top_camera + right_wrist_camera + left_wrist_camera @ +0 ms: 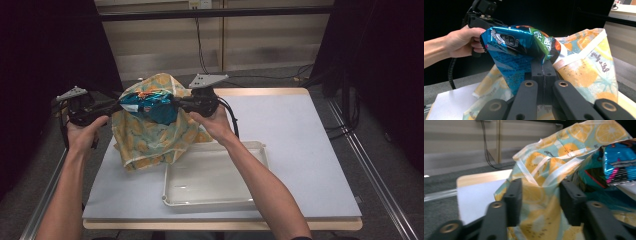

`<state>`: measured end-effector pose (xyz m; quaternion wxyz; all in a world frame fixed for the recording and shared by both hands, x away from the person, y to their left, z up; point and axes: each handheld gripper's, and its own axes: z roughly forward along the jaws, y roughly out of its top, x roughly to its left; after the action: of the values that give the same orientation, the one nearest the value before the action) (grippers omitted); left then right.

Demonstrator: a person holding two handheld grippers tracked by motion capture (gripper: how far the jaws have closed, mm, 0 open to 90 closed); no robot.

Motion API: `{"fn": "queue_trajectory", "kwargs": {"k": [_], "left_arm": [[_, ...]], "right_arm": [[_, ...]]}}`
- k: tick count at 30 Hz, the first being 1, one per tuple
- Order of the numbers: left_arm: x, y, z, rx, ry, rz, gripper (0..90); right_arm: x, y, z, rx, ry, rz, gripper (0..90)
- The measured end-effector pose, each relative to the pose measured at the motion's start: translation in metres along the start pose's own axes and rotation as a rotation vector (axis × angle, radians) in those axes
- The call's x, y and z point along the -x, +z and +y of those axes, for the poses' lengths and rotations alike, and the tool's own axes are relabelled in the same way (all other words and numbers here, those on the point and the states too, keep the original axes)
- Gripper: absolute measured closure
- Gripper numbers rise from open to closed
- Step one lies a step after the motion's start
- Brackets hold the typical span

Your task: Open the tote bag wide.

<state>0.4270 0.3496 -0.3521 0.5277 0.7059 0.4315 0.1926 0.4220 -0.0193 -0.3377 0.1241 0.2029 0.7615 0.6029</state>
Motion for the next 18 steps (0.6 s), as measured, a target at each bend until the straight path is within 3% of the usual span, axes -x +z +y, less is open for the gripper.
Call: {"fn": "queue_trajectory", "kwargs": {"k": [8, 13, 18], "left_arm": [[0.013, -0.025, 0.015, 0.079, 0.053, -0.015, 51.6], [0.013, -0.033, 0.015, 0.093, 0.044, -0.038, 50.7], [0.012, -0.032, 0.011, 0.097, 0.003, -0.060, 47.4]], "right_arm": [[-0.003, 0.000, 0.012, 0.021, -0.010, 0.002, 90.0], [-0.002, -0.003, 0.016, 0.030, -0.005, 0.001, 90.0], [-0.004, -0.003, 0.023, 0.037, -0.011, 0.011, 90.0]]}}
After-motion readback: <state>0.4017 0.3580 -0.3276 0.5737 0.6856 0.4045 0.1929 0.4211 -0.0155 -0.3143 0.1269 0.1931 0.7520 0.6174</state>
